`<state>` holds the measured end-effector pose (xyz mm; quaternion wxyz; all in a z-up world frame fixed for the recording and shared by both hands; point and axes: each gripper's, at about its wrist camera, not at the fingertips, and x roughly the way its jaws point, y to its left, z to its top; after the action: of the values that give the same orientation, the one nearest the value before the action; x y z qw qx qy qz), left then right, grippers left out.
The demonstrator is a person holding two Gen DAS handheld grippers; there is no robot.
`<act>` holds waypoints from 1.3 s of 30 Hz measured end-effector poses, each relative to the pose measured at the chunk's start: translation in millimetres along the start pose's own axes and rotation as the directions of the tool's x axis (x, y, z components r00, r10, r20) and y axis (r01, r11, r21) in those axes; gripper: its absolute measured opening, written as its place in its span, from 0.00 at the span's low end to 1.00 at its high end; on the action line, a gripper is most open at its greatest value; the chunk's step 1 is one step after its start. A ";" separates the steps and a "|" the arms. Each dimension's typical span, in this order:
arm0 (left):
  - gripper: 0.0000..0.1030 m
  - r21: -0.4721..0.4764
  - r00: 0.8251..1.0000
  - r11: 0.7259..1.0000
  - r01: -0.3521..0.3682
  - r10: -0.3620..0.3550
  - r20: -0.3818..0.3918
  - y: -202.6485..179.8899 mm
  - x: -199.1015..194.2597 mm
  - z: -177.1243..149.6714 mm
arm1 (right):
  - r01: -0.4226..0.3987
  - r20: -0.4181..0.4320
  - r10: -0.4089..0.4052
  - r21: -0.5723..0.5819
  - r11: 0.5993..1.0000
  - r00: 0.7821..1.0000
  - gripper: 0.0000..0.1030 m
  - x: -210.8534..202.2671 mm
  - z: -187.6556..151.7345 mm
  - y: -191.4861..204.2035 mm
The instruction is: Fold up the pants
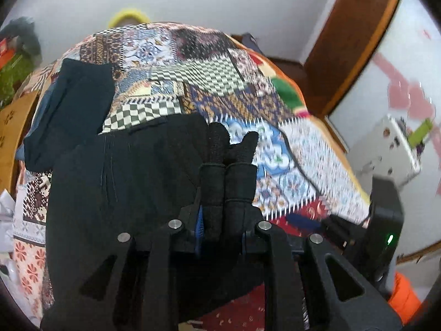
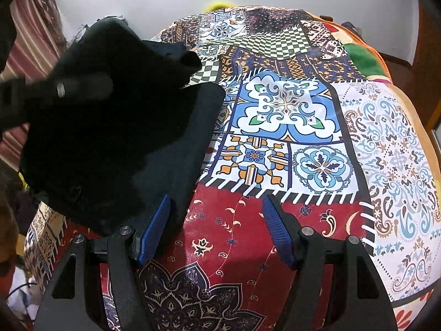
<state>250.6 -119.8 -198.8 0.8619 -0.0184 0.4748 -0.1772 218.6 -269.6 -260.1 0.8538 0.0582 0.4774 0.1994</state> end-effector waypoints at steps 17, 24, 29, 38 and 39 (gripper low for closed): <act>0.99 0.075 0.970 0.985 -0.153 0.136 0.200 48.1 -67.2 40.8 | 0.008 0.060 -0.010 0.028 1.000 0.998 0.64 -32.2 1.2 -1.9; 0.99 -0.046 0.965 0.967 -0.251 0.253 0.074 146.6 -21.4 86.8 | 0.013 0.096 -0.015 0.027 1.000 0.995 0.64 -44.2 6.2 7.1; 0.99 -0.039 0.935 0.934 -0.354 0.353 -0.035 190.4 32.0 92.4 | 0.038 0.099 -0.038 0.000 0.999 0.994 0.64 -43.9 13.4 17.7; 1.00 0.025 0.923 0.937 -0.348 0.347 -0.167 220.4 64.6 26.9 | 0.055 0.120 -0.051 -0.034 0.998 0.991 0.64 -51.9 20.8 32.7; 1.00 0.022 0.923 0.938 -0.345 0.344 -0.172 222.4 59.8 20.9 | 0.058 0.120 -0.053 -0.037 0.998 0.991 0.64 -51.7 21.1 33.8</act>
<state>361.0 66.4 -280.4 0.8350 0.0769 0.5444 -0.0217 202.7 -257.2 -198.0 0.8869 0.0392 0.4232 0.1814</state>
